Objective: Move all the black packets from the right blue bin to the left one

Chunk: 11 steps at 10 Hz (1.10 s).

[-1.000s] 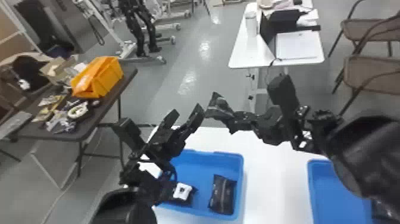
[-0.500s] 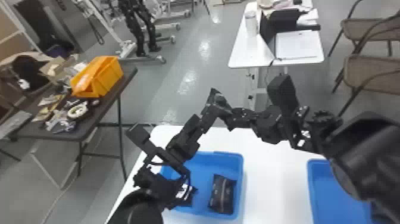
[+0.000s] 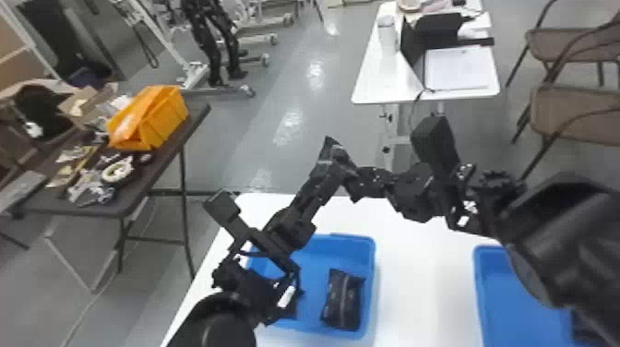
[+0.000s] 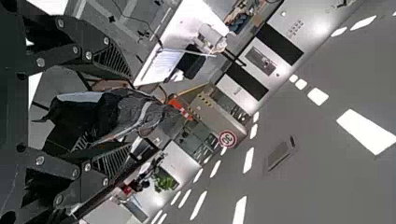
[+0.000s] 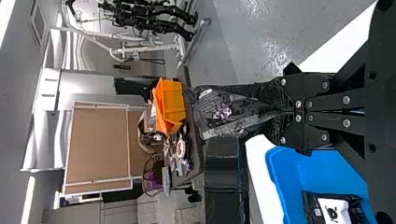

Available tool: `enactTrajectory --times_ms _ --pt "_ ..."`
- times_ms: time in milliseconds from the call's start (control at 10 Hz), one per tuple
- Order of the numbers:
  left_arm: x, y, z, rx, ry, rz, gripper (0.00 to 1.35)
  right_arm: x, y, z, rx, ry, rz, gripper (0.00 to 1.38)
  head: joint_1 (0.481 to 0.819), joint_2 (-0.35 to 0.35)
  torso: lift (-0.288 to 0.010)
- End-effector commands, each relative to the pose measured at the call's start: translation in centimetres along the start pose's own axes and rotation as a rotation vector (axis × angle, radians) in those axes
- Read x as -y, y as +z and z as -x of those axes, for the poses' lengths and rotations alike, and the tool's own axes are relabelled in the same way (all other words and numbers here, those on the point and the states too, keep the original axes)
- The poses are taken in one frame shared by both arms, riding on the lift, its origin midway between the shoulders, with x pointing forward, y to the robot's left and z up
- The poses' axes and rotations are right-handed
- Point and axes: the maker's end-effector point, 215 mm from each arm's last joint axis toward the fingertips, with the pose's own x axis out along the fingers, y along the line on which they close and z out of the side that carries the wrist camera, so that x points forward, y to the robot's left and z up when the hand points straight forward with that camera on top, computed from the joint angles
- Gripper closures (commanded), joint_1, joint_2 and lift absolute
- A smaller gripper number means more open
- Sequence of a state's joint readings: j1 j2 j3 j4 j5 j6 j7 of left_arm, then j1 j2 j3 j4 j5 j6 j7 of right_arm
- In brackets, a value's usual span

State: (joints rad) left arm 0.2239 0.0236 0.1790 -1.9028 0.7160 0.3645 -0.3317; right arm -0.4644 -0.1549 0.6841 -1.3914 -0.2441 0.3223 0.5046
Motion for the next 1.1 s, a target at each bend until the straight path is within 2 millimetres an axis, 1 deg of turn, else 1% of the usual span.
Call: enactTrajectory --times_ms 0,400,500,600,700,800,900,1000 --pt "0.0 0.0 0.0 0.017 0.003 0.008 1.21 0.0 -0.2 -0.1 -0.003 0.0 -0.007 1.29 0.695 0.334 0.0" --pt "0.0 0.1 0.2 0.036 0.011 0.001 1.21 -0.2 -0.8 -0.2 -0.005 0.006 -0.041 1.28 0.695 0.335 0.0" --pt "-0.2 0.2 0.4 0.045 0.017 -0.004 1.21 0.0 -0.8 -0.2 -0.001 0.0 -0.049 1.07 0.695 0.336 0.0" --pt "-0.8 0.8 0.6 0.058 0.034 -0.027 1.21 0.4 -1.2 0.1 0.001 -0.011 -0.066 0.59 0.695 0.338 0.0" --pt "-3.0 2.5 1.6 0.087 0.091 -0.131 1.21 1.8 -1.3 1.1 0.02 -0.049 -0.083 0.15 0.695 0.339 0.0" --pt "-6.2 3.8 3.5 0.082 0.179 -0.288 1.21 3.6 -1.7 2.9 0.03 -0.111 -0.103 0.08 0.695 0.345 0.0" --pt "-8.9 3.9 5.3 0.042 0.258 -0.423 1.21 5.7 -2.8 5.5 0.047 -0.189 -0.154 0.17 0.695 0.35 0.0" --pt "-10.5 2.8 6.5 -0.019 0.306 -0.531 1.21 7.9 -3.8 8.4 0.068 -0.275 -0.204 0.21 0.695 0.35 0.0"
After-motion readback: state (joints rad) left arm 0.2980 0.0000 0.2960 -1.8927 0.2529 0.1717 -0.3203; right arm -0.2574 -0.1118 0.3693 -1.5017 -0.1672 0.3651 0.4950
